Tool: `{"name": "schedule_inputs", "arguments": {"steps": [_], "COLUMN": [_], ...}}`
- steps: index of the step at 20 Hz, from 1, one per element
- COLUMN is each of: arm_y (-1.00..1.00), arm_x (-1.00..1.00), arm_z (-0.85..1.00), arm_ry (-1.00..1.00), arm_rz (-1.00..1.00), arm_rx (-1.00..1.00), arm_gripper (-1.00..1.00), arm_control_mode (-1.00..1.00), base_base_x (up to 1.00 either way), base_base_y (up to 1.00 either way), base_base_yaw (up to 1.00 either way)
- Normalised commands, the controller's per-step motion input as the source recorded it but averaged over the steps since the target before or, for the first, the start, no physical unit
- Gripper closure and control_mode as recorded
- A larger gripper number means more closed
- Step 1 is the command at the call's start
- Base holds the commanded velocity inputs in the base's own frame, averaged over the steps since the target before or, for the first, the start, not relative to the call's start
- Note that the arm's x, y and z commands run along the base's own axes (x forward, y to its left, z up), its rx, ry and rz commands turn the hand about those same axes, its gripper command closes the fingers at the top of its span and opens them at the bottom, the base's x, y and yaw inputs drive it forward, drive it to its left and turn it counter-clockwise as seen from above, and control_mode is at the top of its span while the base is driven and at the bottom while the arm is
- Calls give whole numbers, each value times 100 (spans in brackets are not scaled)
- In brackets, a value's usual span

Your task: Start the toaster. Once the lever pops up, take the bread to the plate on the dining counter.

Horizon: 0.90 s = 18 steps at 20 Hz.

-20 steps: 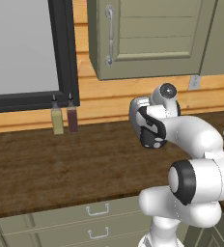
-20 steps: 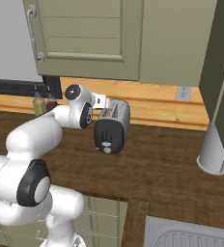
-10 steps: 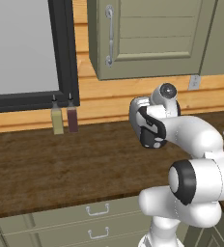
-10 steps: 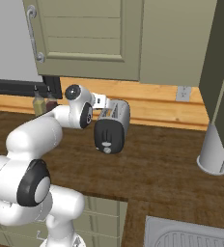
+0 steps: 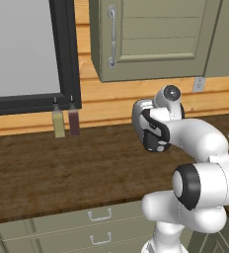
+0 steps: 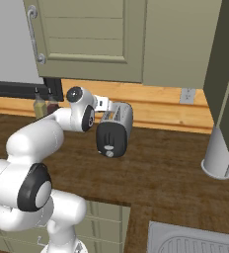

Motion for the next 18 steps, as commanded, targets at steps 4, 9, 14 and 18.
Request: {"name": "schedule_inputs", "arguments": {"steps": [4,9,14,18], "arm_y": [0,0,0,0], "arm_x": [0,0,0,0], "arm_z": [0,0,0,0], "arm_ry": [0,0,0,0], "arm_rz": [0,0,0,0], "arm_rx": [0,0,0,0], "arm_gripper": [-100,-100,-100,-100], "arm_control_mode": [-100,-100,-100,-100], "base_base_x": [0,0,0,0], "base_base_y": [0,0,0,0], "base_base_yaw": [0,0,0,0]}}
